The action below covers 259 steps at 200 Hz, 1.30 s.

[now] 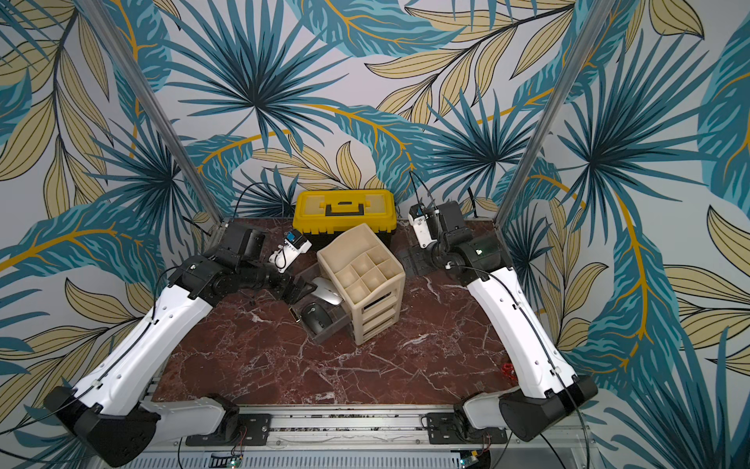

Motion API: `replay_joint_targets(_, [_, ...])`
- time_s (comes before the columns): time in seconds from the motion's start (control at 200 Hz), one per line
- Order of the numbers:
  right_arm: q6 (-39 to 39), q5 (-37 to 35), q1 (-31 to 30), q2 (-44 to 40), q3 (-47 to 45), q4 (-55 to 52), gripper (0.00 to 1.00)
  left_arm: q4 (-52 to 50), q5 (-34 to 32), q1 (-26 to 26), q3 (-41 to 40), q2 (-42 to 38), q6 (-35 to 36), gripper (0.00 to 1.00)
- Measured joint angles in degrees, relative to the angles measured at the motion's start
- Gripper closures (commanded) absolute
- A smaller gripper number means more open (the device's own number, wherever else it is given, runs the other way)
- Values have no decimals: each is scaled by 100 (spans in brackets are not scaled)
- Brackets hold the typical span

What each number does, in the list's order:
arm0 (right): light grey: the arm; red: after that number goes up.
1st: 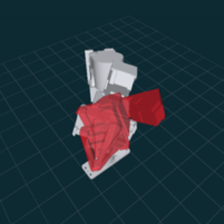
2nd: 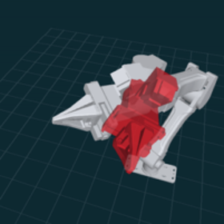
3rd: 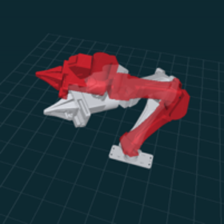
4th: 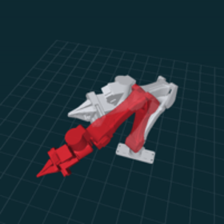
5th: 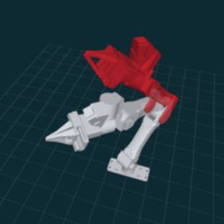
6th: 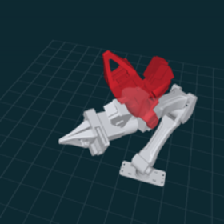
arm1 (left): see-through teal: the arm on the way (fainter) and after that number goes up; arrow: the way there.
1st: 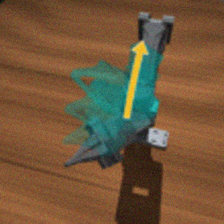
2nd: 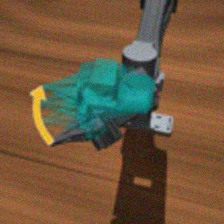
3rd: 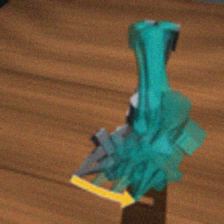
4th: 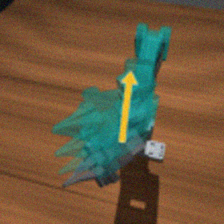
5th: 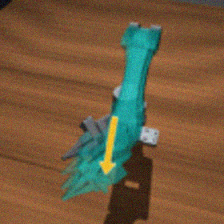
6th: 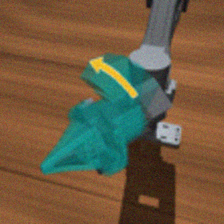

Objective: Take the mice out of the drawer
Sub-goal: Pick up the mouse from the drawer.

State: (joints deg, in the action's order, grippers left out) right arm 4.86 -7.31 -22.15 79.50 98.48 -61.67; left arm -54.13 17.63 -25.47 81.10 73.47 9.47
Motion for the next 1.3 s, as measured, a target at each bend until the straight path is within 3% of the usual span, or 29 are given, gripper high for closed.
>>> replay_joint_targets(0.045, [-7, 2, 4, 0, -4, 17, 1, 170, -81, -7, -79, 9, -229, 31])
replay_joint_targets(0.135, [-11, 4, 4, 0, -9, 33, 1, 407, -332, -15, -114, -7, -614, 36])
replay_joint_targets(0.2, [-11, 13, 4, 0, -9, 37, 1, 597, -656, -24, -114, -81, -1019, 48])
replay_joint_targets(0.265, [-11, 48, 4, 0, -11, 39, 1, 813, -975, -26, -142, -240, -1475, 49])
replay_joint_targets(0.471, [11, 675, -68, 33, 28, 46, 1, 960, -1906, 11, -157, -704, -2422, 21])
replay_joint_targets(0.531, [48, 789, -330, 162, 192, 0, 0, 955, -2026, 142, -157, -734, -2559, 9])
replay_joint_targets(0.626, [162, 920, -962, 568, 667, -85, 0, 970, -2041, 573, -166, -793, -2658, 1])
replay_joint_targets(0.871, [551, 1113, -2120, 1716, 1939, -503, 5, 1064, -1565, 1989, -326, -1143, -2691, 0])
replay_joint_targets(1.082, [1086, 1167, -2839, 2238, 2529, -1150, 4, 1220, -531, 3270, -645, -1115, -2800, 0])
replay_joint_targets(1.297, [1471, 1272, -3158, 2583, 2708, -1550, 9, 1451, 295, 3807, -879, -970, -2927, 0])
